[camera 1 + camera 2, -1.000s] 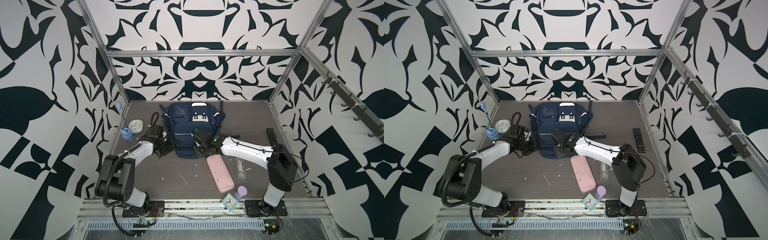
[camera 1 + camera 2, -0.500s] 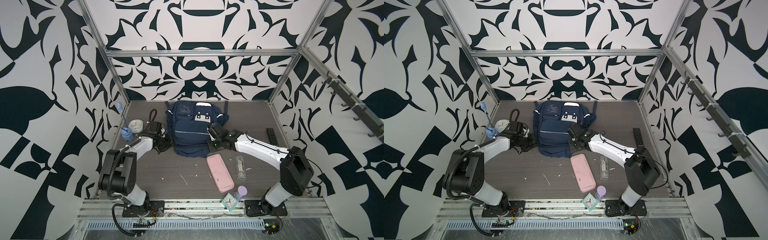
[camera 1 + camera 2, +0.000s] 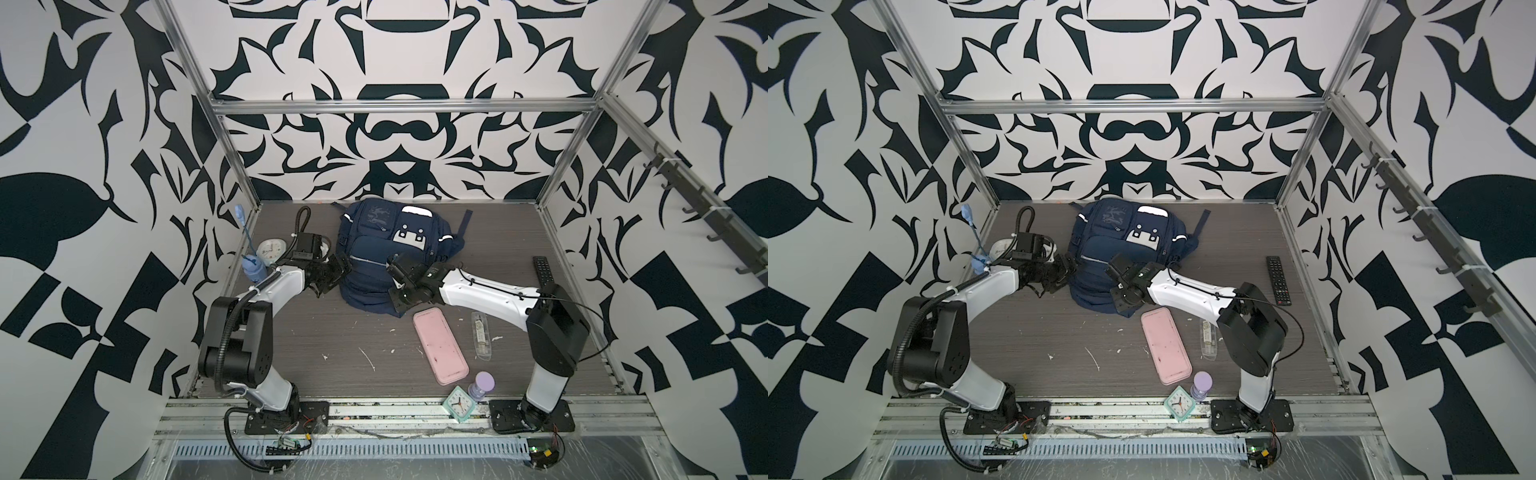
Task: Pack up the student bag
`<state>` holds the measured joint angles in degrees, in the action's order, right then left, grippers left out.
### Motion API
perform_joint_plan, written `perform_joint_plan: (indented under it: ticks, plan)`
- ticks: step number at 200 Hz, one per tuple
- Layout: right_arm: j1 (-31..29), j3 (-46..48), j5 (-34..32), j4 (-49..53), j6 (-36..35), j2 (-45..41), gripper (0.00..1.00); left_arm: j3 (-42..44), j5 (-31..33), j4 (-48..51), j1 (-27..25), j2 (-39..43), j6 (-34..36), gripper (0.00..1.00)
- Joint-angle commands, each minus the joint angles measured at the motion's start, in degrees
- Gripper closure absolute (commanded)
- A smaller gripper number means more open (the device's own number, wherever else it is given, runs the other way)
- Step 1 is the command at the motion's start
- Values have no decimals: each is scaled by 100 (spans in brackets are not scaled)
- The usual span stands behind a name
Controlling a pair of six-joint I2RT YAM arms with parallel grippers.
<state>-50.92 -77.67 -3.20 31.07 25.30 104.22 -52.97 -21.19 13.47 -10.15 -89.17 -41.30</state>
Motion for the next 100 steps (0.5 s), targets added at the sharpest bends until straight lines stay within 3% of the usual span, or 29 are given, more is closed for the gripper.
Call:
perform_joint_plan:
  ticks: [1,47,100]
  plan:
    - [-85,-373,47,-14,-47,0,100,445,10,154,4,561,-20,19]
    - [-183,-572,74,30,-128,72,100,1265,64,159,-294,1568,-575,19]
    - [-245,-655,63,75,-135,75,100,1071,273,-299,-1091,1282,-1161,20]
